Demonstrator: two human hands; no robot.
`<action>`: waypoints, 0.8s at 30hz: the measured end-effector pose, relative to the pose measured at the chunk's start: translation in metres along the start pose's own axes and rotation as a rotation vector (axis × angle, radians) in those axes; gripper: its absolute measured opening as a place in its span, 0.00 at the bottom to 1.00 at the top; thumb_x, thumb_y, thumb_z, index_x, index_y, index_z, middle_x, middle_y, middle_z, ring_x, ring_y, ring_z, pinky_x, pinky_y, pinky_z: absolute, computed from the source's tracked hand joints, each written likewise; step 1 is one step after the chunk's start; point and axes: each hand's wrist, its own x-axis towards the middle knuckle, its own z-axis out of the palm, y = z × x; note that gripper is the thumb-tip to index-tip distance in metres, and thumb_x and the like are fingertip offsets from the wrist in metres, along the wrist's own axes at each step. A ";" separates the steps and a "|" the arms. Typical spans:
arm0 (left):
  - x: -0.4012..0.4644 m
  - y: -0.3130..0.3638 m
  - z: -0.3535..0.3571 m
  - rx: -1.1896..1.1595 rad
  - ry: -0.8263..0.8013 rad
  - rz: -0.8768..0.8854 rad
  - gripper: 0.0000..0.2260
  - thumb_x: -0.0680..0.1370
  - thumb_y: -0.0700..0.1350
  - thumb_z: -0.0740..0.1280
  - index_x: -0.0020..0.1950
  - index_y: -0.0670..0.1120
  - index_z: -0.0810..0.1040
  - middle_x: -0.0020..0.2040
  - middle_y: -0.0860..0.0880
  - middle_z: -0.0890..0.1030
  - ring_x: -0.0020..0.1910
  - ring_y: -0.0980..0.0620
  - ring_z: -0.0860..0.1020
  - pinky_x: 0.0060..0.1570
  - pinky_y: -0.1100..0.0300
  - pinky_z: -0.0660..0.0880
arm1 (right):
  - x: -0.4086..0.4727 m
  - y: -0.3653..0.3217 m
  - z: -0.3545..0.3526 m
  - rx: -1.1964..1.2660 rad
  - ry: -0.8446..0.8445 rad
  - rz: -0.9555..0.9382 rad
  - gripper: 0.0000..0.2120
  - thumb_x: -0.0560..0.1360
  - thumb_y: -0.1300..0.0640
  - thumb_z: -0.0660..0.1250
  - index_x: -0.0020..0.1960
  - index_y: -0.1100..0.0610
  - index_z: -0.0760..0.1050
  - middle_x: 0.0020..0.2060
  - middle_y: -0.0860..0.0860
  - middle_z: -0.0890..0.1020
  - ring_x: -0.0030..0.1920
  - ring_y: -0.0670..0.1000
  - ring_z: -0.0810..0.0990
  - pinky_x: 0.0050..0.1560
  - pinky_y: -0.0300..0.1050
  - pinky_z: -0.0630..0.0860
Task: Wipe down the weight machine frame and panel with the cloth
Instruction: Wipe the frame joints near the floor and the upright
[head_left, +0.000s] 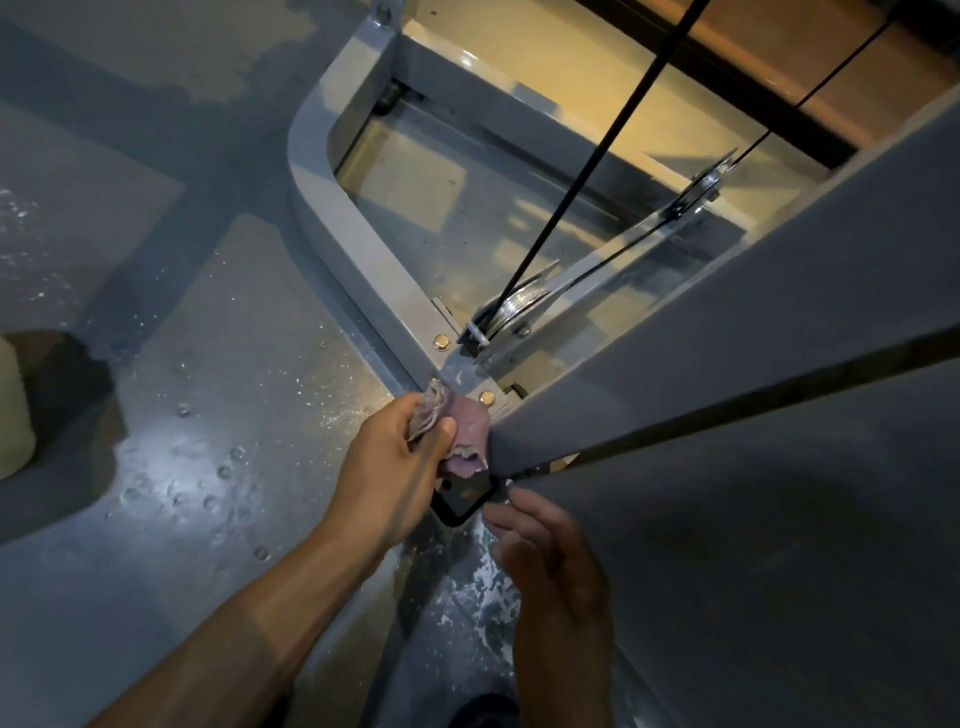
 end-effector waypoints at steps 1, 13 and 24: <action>0.002 0.001 -0.002 -0.001 -0.015 -0.008 0.03 0.82 0.49 0.67 0.54 0.54 0.80 0.46 0.51 0.85 0.46 0.54 0.84 0.53 0.47 0.82 | 0.004 0.000 0.003 0.009 -0.015 0.013 0.14 0.71 0.56 0.72 0.56 0.54 0.83 0.48 0.51 0.88 0.51 0.48 0.86 0.52 0.37 0.78; 0.044 0.003 -0.032 0.222 -0.061 0.133 0.12 0.76 0.49 0.74 0.58 0.60 0.80 0.54 0.57 0.81 0.50 0.62 0.80 0.50 0.56 0.82 | 0.024 0.017 0.034 0.020 -0.139 0.158 0.08 0.78 0.66 0.72 0.56 0.58 0.81 0.45 0.53 0.88 0.50 0.51 0.87 0.52 0.46 0.83; 0.070 0.001 -0.027 0.447 -0.155 0.216 0.23 0.74 0.47 0.78 0.65 0.55 0.73 0.53 0.60 0.80 0.47 0.66 0.79 0.44 0.73 0.77 | 0.040 0.014 0.051 -0.048 -0.204 0.201 0.13 0.71 0.54 0.67 0.53 0.53 0.82 0.45 0.51 0.88 0.50 0.49 0.87 0.53 0.45 0.82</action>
